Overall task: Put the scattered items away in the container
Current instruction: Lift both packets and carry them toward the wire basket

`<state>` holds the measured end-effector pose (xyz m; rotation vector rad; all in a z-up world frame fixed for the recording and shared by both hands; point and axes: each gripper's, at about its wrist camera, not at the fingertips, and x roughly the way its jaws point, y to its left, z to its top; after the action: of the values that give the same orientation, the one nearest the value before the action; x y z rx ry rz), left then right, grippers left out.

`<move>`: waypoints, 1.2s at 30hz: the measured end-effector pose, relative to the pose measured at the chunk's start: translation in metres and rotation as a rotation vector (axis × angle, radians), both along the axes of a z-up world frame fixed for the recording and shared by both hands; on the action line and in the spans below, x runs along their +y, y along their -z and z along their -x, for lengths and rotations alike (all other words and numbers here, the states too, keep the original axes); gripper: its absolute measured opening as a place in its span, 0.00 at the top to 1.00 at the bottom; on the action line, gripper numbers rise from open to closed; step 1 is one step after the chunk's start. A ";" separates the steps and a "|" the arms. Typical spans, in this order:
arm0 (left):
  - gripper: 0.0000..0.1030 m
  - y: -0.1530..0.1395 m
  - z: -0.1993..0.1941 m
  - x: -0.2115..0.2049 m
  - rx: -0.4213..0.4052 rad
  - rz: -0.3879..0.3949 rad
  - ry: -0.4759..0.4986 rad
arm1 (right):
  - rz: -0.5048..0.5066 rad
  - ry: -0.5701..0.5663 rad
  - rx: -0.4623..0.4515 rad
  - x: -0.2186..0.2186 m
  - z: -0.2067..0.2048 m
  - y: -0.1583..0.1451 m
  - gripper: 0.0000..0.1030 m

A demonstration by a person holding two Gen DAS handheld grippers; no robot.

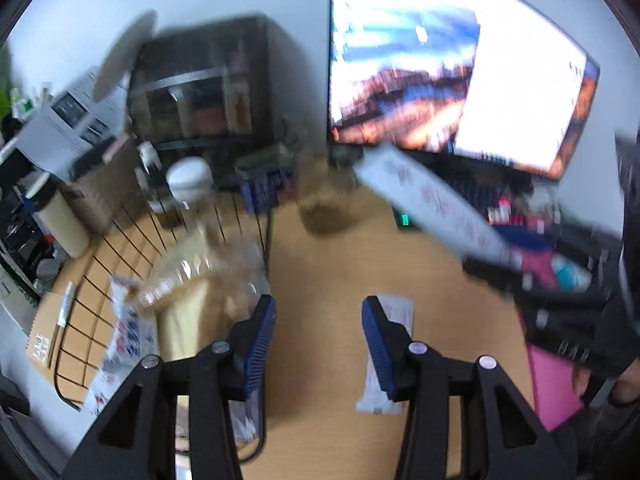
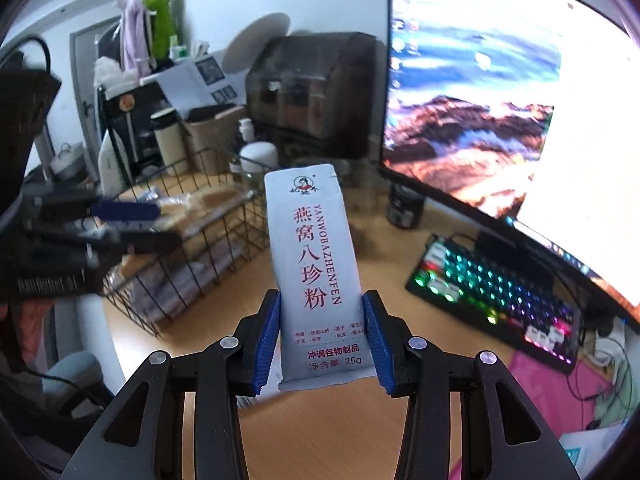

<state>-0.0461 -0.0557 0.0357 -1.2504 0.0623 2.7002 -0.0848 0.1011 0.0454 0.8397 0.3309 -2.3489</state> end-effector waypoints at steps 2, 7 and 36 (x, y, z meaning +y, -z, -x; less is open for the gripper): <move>0.51 0.013 -0.002 0.016 -0.039 0.005 0.064 | 0.011 0.011 -0.009 0.000 0.000 0.001 0.58; 0.50 0.062 0.001 0.059 -0.161 0.039 0.155 | -0.010 0.080 -0.060 0.030 -0.003 0.028 0.58; 0.53 0.129 0.023 0.069 -0.266 0.053 0.123 | 0.025 0.106 -0.149 0.077 -0.002 0.070 0.58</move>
<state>-0.0693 0.0132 -0.0931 -1.5552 0.1727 2.4219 -0.0833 0.1781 -0.0243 1.0367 0.1989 -2.3644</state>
